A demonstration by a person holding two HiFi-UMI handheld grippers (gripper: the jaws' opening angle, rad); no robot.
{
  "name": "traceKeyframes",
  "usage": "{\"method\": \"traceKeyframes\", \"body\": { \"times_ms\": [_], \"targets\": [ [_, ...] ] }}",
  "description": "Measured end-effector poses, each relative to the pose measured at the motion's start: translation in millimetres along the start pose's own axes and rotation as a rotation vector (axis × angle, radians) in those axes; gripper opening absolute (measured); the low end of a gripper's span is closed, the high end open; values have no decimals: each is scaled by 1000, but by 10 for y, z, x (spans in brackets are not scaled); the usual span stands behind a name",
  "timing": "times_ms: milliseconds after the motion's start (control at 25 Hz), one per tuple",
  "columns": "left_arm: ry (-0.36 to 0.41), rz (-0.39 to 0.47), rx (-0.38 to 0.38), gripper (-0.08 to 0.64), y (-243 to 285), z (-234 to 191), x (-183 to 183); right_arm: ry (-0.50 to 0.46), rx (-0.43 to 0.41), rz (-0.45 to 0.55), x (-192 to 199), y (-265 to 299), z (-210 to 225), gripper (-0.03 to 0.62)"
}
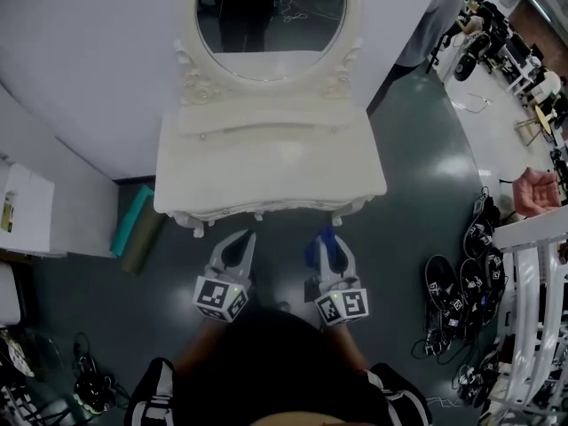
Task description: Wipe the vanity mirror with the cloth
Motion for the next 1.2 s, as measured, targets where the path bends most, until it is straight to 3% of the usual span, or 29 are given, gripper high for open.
{"method": "traceKeyframes", "body": {
  "times_ms": [560,840,1200],
  "targets": [
    [34,62,126,11,1107,-1583,-496,10,95,54,-91,1789,-190,60],
    [-7,89,84,11,1511,-1954,-691,42,124,95,-317,2345,13,60],
    [-8,116,-9,11,2404,-2120,-873,56,27,144,-726,3339,715,60]
  ]
}}
Point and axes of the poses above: the fingertips, and each gripper's own axes: y forward along the fingers, z to its right, x out of its underside, the point moved 4 cm from there along -y, backward along the fingers, and after that the axes turned 12 degrees about y, right-handed, at the moved point
